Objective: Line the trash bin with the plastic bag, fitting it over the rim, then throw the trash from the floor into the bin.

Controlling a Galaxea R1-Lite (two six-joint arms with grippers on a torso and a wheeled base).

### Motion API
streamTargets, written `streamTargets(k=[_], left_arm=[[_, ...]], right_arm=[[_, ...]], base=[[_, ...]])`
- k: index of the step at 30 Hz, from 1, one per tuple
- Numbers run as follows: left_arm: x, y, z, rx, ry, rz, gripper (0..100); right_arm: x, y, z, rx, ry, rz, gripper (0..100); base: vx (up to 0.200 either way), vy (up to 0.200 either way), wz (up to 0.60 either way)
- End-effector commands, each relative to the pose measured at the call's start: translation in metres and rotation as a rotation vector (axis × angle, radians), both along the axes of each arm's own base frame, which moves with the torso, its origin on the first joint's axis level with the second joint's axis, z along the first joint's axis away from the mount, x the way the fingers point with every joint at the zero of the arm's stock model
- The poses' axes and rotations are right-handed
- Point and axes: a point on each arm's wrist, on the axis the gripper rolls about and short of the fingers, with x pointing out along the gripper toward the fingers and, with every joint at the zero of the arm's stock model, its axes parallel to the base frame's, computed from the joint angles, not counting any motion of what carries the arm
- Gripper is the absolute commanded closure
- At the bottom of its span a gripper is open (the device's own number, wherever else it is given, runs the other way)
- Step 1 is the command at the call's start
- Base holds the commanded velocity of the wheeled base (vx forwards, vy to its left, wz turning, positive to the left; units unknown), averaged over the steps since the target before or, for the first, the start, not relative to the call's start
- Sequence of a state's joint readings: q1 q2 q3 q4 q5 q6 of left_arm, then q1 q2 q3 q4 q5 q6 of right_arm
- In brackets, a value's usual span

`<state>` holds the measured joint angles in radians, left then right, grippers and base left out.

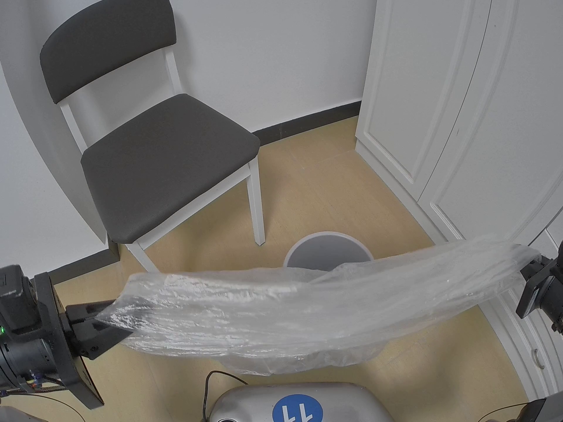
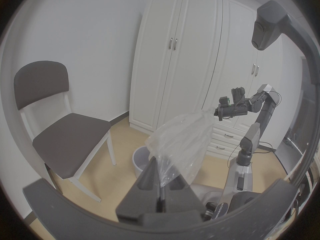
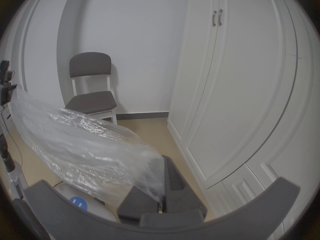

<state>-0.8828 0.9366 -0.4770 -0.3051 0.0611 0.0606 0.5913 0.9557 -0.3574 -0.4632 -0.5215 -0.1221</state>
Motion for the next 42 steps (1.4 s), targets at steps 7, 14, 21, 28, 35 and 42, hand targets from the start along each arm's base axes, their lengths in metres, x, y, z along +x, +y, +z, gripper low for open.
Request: streamTargets(k=[7, 14, 21, 28, 35, 42], left_arm=[[0.0, 0.002, 0.004, 0.01, -0.014, 0.009, 100], [-0.001, 0.004, 0.001, 0.066, -0.009, 0.031, 100], [0.0, 0.004, -0.001, 0.084, -0.011, 0.063, 100], [0.001, 0.001, -0.002, 0.087, -0.008, 0.055, 100], [0.0, -0.001, -0.003, 0.094, -0.005, 0.033, 100], [-0.004, -0.005, -0.006, 0.104, 0.001, -0.019, 100]], right_arm=[[0.0, -0.002, -0.006, -0.028, 0.031, -0.017, 100], [-0.002, -0.006, -0.009, -0.067, 0.035, -0.036, 100], [-0.003, -0.008, -0.012, -0.096, 0.04, -0.037, 100], [-0.003, -0.008, -0.011, -0.093, 0.034, -0.034, 100], [-0.003, -0.006, -0.01, -0.091, 0.032, -0.022, 100], [-0.003, -0.004, -0.01, -0.07, 0.032, 0.071, 100]], base=[[0.0, 0.0, 0.0], [0.0, 0.0, 0.0], [0.0, 0.0, 0.0], [0.0, 0.0, 0.0], [0.0, 0.0, 0.0], [0.0, 0.0, 0.0]])
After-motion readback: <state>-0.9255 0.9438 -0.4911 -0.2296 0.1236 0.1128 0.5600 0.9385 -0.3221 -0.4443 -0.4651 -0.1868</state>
